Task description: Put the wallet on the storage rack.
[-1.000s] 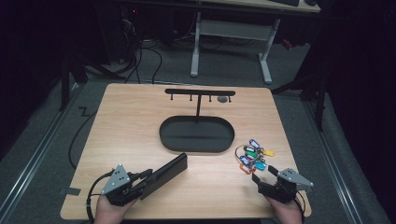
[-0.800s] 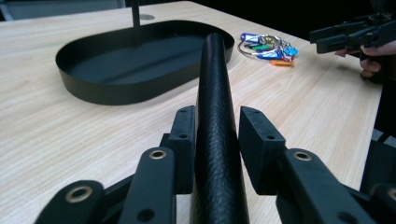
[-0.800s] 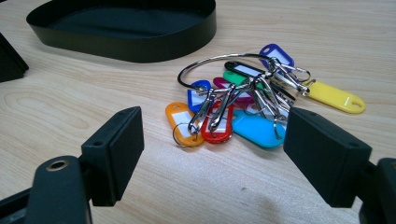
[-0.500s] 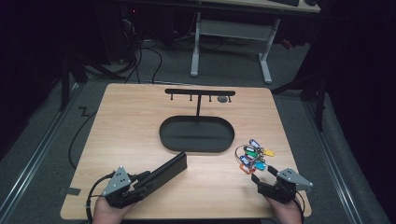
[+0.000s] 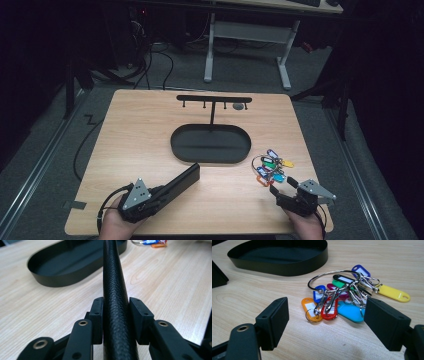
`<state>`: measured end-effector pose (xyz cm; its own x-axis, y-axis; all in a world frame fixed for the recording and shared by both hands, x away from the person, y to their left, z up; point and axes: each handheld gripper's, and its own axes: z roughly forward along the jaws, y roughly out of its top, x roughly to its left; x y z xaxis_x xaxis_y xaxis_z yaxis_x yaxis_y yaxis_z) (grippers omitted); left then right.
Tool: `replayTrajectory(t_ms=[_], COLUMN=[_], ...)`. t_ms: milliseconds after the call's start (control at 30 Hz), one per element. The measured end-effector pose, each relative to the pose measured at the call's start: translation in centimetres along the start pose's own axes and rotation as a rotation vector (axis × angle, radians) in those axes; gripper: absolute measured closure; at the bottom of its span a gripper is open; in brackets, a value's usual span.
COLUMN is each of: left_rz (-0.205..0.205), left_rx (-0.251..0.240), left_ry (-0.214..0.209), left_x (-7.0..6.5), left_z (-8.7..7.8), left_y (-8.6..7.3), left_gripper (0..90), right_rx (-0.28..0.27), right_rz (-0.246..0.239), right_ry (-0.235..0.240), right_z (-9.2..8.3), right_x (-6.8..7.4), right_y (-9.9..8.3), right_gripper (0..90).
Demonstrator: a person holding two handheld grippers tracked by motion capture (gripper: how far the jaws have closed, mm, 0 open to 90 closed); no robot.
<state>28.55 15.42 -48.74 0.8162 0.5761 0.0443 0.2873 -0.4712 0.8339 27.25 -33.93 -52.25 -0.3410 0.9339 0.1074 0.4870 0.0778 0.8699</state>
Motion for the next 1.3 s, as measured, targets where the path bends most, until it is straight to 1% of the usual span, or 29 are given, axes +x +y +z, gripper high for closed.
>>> replayTrajectory(t_ms=[67,133,167,300,467,533,567,633,833,933,1033,1167,1233,1300], left_rz=[0.013,0.018,0.021,0.020,-0.022,-0.014,-0.001,0.004,-0.025,-0.022,-0.019,-0.019,-0.034,-0.033], left_rx=[0.029,0.072,0.085,0.148,0.193,0.212,0.226,0.240,0.281,0.301,0.310,0.325,0.336,0.352], left_ry=[0.004,0.005,0.012,0.021,0.026,0.029,0.035,0.039,0.026,0.022,0.016,0.001,-0.018,-0.023], left_x=[-0.1,-0.1,-0.2,-0.2,0.0,-0.1,-0.2,-0.3,0.2,0.3,0.3,0.4,0.5,0.5], left_z=[-0.1,-0.2,-0.2,-0.3,-0.1,0.0,0.0,0.1,0.4,0.6,0.9,1.0,1.1,1.2], left_y=[0.3,0.7,0.9,1.8,2.4,2.8,3.0,3.5,4.4,4.6,4.7,4.8,5.0,5.2], left_gripper=[65.3,65.0,64.1,63.7,63.6,63.7,63.9,64.3,65.4,65.7,66.5,68.3,70.3,71.4], right_rx=[0.006,0.007,0.005,0.002,-0.017,-0.026,-0.033,-0.043,-0.048,-0.052,-0.046,-0.035,-0.030,-0.031], right_rz=[-0.003,-0.008,-0.016,-0.016,-0.016,-0.021,-0.016,-0.011,-0.004,-0.015,-0.015,-0.016,-0.007,-0.005], right_ry=[0.007,0.023,0.032,0.068,0.101,0.109,0.110,0.111,0.094,0.082,0.069,0.060,0.059,0.055], right_z=[0.0,-0.1,-0.2,-0.5,-0.9,-1.1,-1.2,-1.4,-1.7,-1.9,-1.9,-1.8,-1.8,-1.9], right_x=[0.1,0.2,0.2,0.0,0.0,-0.1,-0.2,-0.3,-0.4,-0.2,-0.1,-0.2,-0.3,-0.3], right_y=[-0.1,-0.3,-0.3,-0.5,-0.5,-0.5,-0.5,-0.4,-0.4,-0.3,-0.3,-0.6,-0.6,-0.7], right_gripper=[20.5,20.5,20.4,20.4,20.4,20.4,20.4,20.4,20.5,20.5,20.5,20.6,20.6,20.7])
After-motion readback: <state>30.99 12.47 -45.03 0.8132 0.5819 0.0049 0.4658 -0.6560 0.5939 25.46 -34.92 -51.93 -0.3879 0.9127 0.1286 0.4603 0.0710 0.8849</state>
